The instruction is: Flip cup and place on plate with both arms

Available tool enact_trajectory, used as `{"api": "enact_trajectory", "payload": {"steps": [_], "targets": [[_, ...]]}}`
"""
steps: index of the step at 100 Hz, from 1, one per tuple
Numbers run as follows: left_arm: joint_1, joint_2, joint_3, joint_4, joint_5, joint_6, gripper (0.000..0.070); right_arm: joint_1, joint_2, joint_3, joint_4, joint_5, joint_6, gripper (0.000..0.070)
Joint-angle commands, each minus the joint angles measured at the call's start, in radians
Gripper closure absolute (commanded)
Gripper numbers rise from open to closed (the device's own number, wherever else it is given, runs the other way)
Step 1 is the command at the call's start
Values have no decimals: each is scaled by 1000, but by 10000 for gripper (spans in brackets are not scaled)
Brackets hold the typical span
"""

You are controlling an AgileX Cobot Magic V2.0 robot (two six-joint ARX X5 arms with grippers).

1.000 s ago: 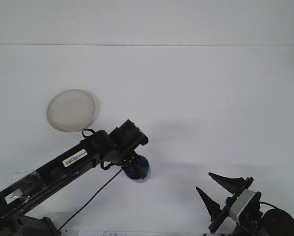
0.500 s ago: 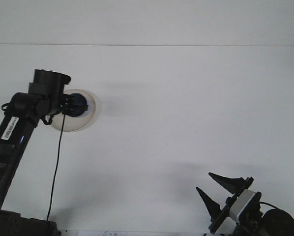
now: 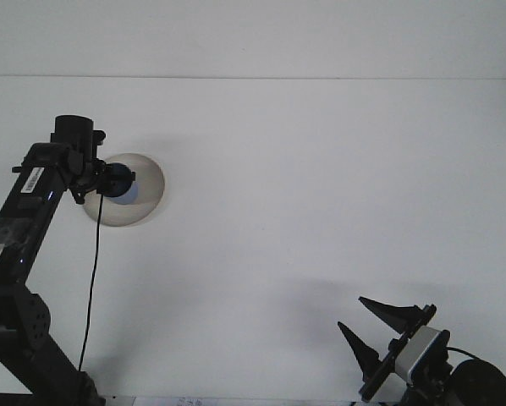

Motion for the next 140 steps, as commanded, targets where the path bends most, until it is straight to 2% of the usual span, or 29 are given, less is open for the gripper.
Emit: {"api": "enact_trajectory", "payload": {"steps": [1,18,22,34,37,40,72,107,119,133,140], "targets": [[1,30,18,13,3,-16,690,10,0,6,8,3,9,313],[1,60,18,3,3,-23,662,10,0,6,7,3,9,313],[1,61,18,2,3,-29,598,10,0,6,7,3,9,313],[1,55,22,15,2,-51,222,10,0,6,7,3,9,313],[1,54,26,15,3,-51,168,10,0,6,7,3,9,313],[1,54,33,14,3,-51,143,10,0,6,7,3,9,313],[1,-25,203,-51,3,-82,145,10,0,6,7,3,9,313],[-45,-467,223,-39,3,-139,145,10,0,6,8,22,9,313],[-111,-638,141,-18,3,-157,146,10,0,6,7,26,10,313],[-202,-846,-91,13,5,-157,151,10,0,6,8,26,10,313],[-250,-943,-226,16,43,-166,151,10,0,6,8,26,10,313]]}}
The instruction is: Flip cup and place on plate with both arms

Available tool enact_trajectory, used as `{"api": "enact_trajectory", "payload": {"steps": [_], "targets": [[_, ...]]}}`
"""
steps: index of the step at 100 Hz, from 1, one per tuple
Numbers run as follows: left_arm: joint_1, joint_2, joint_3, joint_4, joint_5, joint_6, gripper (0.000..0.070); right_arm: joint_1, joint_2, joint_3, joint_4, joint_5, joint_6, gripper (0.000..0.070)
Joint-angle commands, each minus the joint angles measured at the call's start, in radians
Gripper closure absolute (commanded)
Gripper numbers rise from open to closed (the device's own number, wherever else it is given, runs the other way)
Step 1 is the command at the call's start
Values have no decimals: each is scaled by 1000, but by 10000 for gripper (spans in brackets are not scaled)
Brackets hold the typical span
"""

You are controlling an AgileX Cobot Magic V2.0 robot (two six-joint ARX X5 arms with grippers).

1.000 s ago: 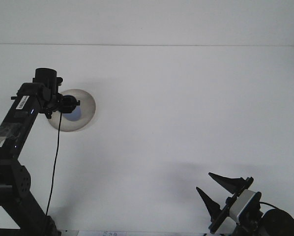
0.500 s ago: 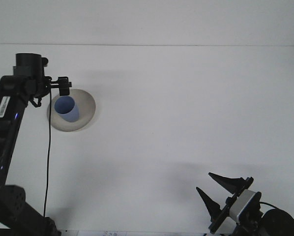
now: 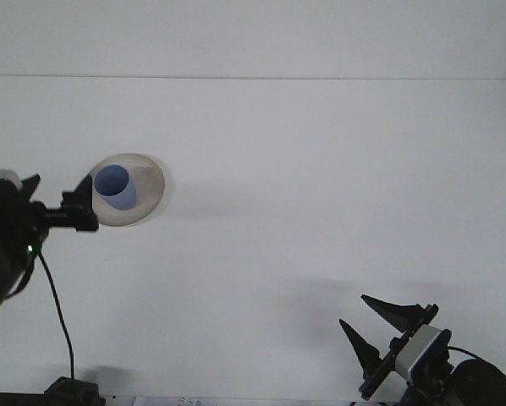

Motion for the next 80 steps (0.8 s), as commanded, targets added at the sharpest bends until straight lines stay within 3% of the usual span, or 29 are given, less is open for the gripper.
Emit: {"api": "enact_trajectory", "payload": {"steps": [1,16,42,45,48,51,55,57,59,80], "targets": [[-35,-65,-113,10,40,-21,151,10,0,6,8,2,10,313],[-114,-255,-410,90,98,-133,152,10,0,6,9,1,10,313],[-169,-426,-732,166,115,-175,167,10,0,6,8,-2,10,314],[-171,-430,-745,166,115,-175,207,10,0,6,8,-2,10,317],[-171,-432,-753,164,115,-175,303,10,0,6,7,-2,10,349],[-171,-432,-758,161,115,-174,455,10,0,6,4,-2,10,434],[-171,-432,-759,155,115,-173,700,10,0,6,-3,-1,10,615],[-171,-432,-759,156,115,-174,700,10,0,6,-6,0,10,700],[-171,-432,-759,158,116,-172,675,10,0,6,-6,0,8,700],[-171,-440,-759,172,115,-173,687,10,0,6,6,2,11,693]]}}
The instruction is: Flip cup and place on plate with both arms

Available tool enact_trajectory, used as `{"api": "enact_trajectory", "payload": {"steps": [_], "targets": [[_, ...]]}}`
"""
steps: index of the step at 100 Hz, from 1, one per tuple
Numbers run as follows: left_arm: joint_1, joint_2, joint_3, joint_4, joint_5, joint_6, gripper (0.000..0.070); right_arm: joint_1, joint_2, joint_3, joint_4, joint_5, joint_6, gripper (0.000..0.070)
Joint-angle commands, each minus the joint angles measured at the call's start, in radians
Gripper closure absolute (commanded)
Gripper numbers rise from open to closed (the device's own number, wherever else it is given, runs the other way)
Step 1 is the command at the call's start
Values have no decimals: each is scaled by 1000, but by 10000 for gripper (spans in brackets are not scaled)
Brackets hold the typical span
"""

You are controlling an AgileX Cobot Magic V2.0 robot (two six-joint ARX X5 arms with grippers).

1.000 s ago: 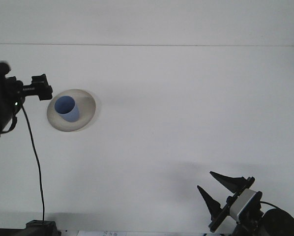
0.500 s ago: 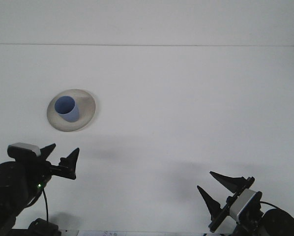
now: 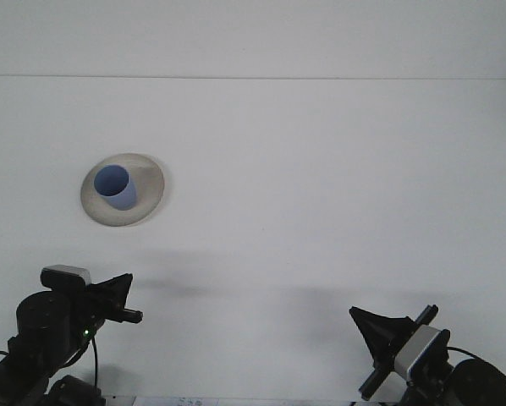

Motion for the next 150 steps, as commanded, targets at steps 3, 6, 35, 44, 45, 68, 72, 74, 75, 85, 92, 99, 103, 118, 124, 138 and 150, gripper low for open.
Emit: {"api": "enact_trajectory", "payload": {"steps": [3,6,35,44,45,68,72,74,75,85,92,99,103,118,124,138,150], "targets": [[-5,-3,13,14,2,-9,687,10,0,6,20,0,16,693],[-5,-7,13,19,2,-9,687,10,0,7,21,-3,14,693],[-5,-38,14,119,2,-9,687,10,0,7,39,-2,14,693],[-5,-48,14,159,2,-9,687,10,0,7,39,-2,14,693],[-5,-49,14,164,2,-9,687,10,0,7,39,-2,14,693],[3,-74,14,238,2,-5,687,10,0,7,39,-2,14,693],[14,-87,10,243,2,47,687,10,0,7,39,-2,14,693],[21,-94,4,252,2,87,687,10,0,7,39,-2,14,693],[26,-98,0,257,2,105,687,10,0,7,39,-2,14,693],[88,-165,-105,360,-8,202,687,10,0,7,39,-2,14,693],[146,-237,-230,470,-51,238,687,10,0,7,39,-2,14,693],[197,-312,-357,555,-108,259,687,10,0,7,39,-2,14,693],[223,-351,-420,579,-133,269,687,10,0,7,39,-2,14,693],[287,-451,-576,587,-149,274,687,10,0,7,39,-2,14,693],[299,-468,-612,586,-149,274,687,10,0,7,39,-2,14,693],[309,-473,-673,600,-149,273,687,10,0,7,39,-2,14,693],[311,-473,-696,637,-147,272,687,10,0,7,39,-2,14,693]]}}
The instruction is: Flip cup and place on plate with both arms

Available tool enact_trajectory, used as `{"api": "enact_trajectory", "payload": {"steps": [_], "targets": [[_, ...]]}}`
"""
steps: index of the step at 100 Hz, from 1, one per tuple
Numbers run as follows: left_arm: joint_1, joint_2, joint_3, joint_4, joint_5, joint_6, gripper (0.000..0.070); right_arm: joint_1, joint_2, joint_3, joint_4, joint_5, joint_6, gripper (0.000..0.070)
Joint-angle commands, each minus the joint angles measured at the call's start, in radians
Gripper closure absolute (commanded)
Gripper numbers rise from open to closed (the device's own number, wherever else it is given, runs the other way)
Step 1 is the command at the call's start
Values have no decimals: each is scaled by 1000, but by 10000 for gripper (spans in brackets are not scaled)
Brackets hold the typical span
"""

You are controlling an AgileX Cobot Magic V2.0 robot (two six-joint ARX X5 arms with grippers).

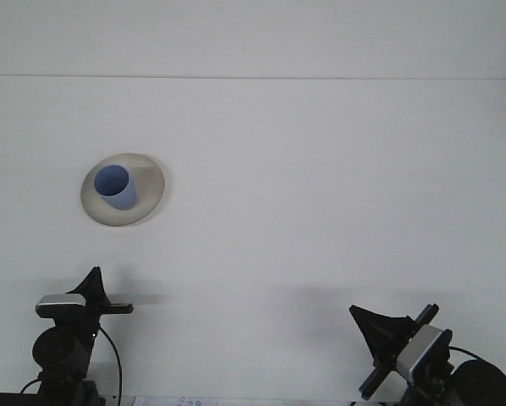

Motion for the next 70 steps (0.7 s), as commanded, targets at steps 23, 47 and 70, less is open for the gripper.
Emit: {"api": "enact_trajectory", "payload": {"steps": [23,47,70], "targets": [[4,-4,-21,88,2,9,687,10,0,7,11,0,10,693],[4,-4,-20,88,2,8,687,10,0,7,11,0,10,693],[4,-4,-20,88,1,9,687,10,0,7,11,0,10,693]]}}
